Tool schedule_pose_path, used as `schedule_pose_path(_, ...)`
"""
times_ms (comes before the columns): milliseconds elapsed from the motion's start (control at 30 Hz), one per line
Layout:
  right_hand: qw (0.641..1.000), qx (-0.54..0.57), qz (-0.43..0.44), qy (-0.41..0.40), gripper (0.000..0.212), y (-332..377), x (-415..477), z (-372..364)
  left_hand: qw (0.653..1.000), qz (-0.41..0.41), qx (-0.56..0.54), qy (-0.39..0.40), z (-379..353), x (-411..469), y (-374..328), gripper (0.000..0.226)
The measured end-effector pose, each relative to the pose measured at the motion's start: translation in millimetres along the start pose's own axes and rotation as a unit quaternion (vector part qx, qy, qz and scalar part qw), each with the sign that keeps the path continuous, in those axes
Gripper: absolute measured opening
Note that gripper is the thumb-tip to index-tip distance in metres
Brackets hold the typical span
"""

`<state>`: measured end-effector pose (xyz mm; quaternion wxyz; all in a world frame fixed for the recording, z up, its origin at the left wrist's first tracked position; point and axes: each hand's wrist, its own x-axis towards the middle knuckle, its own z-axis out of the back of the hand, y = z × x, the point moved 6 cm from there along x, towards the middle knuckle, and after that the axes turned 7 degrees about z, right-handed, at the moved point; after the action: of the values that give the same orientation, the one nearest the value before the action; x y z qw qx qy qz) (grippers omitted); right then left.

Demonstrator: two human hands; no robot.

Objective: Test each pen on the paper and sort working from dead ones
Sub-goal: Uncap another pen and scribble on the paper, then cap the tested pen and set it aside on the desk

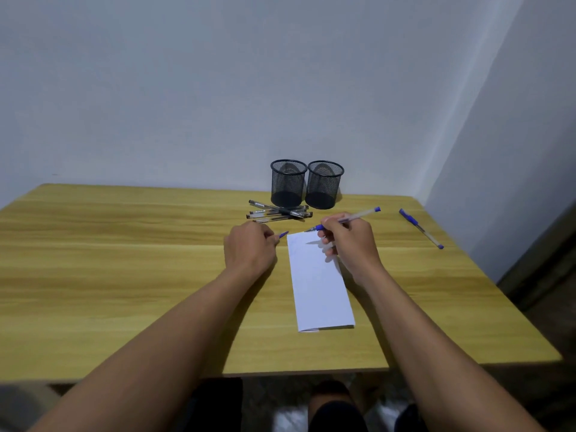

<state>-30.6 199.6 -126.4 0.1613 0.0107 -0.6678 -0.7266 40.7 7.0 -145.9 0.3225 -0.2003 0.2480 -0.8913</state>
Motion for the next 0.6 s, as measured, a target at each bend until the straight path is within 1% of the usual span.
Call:
schedule_pose_path(67,1.000,0.006,0.008,0.003,0.014,2.2,-0.5,3.3,1.000,0.009,-0.019,0.000,-0.7,-1.0,2.4,0.014)
schedule_pose_path(167,0.999,0.032,0.023,0.016,0.011,7.0,-1.8,6.7,0.989,0.034,-0.142,0.013,6.2,-1.0,4.2,0.004)
schedule_pose_path(267,0.997,0.068,0.021,0.024,0.009,12.6,-2.1,8.9,0.970,-0.008,-0.242,0.034,20.4,-4.2,-10.7,0.005)
schedule_pose_path(333,0.994,0.109,0.010,0.014,0.005,16.2,-2.1,9.7,0.953,-0.038,-0.294,0.059,29.0,-6.5,-21.4,0.005)
schedule_pose_path(467,0.987,0.159,0.002,-0.006,0.002,27.8,-3.0,14.8,0.936,-0.075,-0.328,0.100,40.5,-8.3,-35.9,0.009)
schedule_pose_path(600,0.987,0.157,0.004,0.036,0.001,36.3,-7.1,13.8,0.920,-0.091,-0.359,0.127,47.8,-10.6,-45.3,0.012)
